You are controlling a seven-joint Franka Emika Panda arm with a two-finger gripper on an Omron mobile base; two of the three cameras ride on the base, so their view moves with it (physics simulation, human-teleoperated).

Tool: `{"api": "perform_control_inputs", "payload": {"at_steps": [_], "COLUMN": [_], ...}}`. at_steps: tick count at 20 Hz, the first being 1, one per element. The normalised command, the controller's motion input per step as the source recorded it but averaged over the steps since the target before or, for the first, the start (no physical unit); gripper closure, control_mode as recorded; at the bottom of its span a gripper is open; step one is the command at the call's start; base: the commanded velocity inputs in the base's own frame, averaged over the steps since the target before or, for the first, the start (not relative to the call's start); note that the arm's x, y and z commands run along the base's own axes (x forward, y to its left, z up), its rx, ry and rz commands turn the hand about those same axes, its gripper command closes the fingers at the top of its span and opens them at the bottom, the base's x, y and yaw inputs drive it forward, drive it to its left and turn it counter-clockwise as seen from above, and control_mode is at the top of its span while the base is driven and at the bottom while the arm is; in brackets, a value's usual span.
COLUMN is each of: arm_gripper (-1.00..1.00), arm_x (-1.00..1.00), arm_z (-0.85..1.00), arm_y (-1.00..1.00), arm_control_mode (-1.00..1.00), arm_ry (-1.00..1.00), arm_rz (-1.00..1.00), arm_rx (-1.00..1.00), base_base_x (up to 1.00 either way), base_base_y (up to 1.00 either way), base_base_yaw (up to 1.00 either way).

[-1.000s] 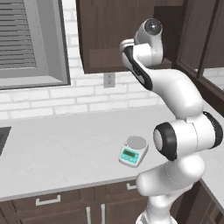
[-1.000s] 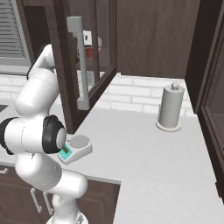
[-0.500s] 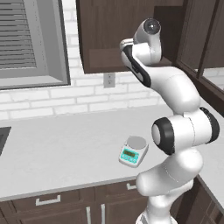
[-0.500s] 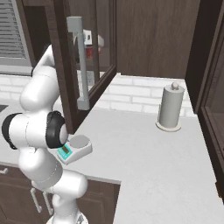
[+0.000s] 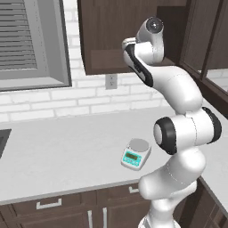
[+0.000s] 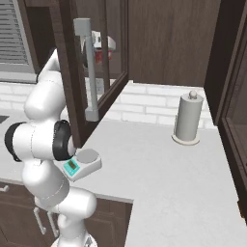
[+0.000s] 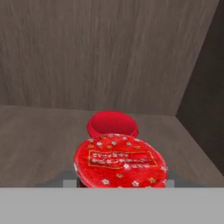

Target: Pick the yogurt and place it on the digital scale for weighing, and close the cabinet.

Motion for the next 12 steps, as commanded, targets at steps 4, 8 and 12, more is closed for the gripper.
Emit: {"api": "perform_control_inputs", "payload": {"at_steps": [4,8,12], "arm_gripper": [1.0,1.0,1.0], "arm_x": [-0.48,-0.96,-0.93], "arm_z": [-0.08,-0.1,-0.05], "arm_y": [0.2,0.64,0.45], "arm_control_mode": [-1.0,-1.0,-1.0], "arm_ry": [-0.05,-0.02,0.0], "arm_rz": [-0.01,-0.03,-0.02], "arm_rx": [0.01,0.03,0.03], "base_base_x": [0.0,0.0,0.0], "base_base_y": [0.0,0.0,0.0], "base_base_yaw": [0.0,0.0,0.0]}}
